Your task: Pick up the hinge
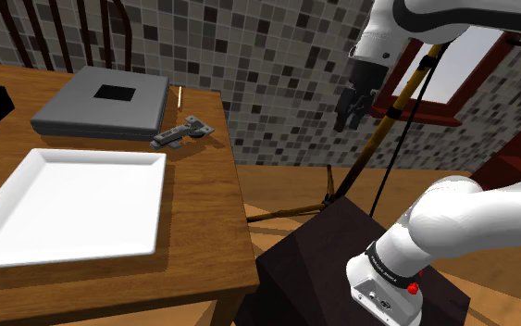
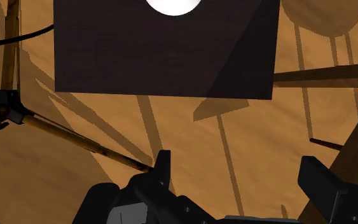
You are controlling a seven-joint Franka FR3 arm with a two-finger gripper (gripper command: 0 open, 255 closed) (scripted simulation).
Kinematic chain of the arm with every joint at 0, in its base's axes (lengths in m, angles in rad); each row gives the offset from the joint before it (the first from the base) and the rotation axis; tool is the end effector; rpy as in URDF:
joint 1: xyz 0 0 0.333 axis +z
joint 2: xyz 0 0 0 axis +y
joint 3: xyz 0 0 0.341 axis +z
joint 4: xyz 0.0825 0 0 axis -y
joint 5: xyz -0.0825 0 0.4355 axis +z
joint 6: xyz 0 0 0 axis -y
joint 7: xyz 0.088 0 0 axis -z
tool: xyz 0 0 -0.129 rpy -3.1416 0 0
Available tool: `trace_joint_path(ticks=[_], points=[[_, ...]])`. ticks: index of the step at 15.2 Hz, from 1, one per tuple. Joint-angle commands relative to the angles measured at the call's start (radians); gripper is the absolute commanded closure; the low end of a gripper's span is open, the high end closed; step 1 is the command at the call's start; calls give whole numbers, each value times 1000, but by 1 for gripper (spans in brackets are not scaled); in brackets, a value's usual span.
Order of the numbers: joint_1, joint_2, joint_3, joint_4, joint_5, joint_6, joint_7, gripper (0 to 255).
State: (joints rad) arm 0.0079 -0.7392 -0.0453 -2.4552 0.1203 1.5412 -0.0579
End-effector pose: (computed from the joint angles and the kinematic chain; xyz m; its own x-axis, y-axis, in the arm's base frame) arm 0.3387 0.0015 0.5180 0.9854 0.0409 -0.1651 0.0143 -0.9872 -0.1588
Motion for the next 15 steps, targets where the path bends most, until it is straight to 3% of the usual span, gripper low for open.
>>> trace_joint_path(ticks=[1, 15], points=[[0, 0, 0, 0, 0, 0, 0, 0], [116, 381, 190, 159, 115, 323, 120, 0]])
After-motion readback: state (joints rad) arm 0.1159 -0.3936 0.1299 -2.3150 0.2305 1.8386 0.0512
